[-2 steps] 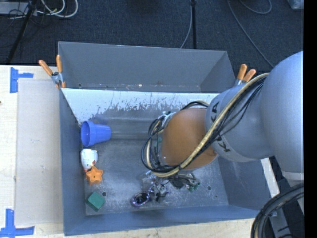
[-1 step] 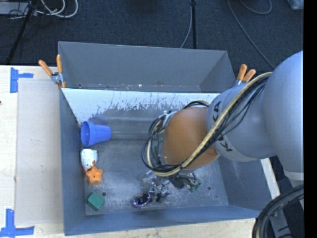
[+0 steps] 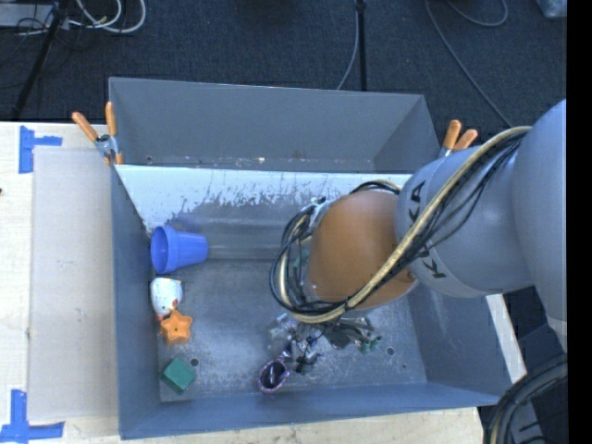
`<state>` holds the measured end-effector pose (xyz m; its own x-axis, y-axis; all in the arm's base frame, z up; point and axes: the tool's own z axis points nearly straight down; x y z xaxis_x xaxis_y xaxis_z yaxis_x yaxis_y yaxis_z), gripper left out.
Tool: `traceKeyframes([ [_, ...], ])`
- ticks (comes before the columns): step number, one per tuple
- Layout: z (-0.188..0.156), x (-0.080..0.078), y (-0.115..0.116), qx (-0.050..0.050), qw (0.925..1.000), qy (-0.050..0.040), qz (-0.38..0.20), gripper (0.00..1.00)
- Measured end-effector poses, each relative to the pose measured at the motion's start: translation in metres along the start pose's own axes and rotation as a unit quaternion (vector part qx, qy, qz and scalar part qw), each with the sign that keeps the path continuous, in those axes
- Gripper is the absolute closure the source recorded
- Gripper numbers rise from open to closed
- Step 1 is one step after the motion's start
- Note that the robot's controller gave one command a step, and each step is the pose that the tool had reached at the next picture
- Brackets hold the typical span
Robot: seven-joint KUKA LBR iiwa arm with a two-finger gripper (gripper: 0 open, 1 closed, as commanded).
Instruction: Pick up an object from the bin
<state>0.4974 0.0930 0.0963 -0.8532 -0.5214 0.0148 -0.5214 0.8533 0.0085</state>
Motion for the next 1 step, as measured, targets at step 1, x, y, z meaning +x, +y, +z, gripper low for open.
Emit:
traceKeyframes([
  [1, -0.0215, -0.0018, -0.0005, 0.001, 1.0, -0.0036, 0.0, 1.0],
])
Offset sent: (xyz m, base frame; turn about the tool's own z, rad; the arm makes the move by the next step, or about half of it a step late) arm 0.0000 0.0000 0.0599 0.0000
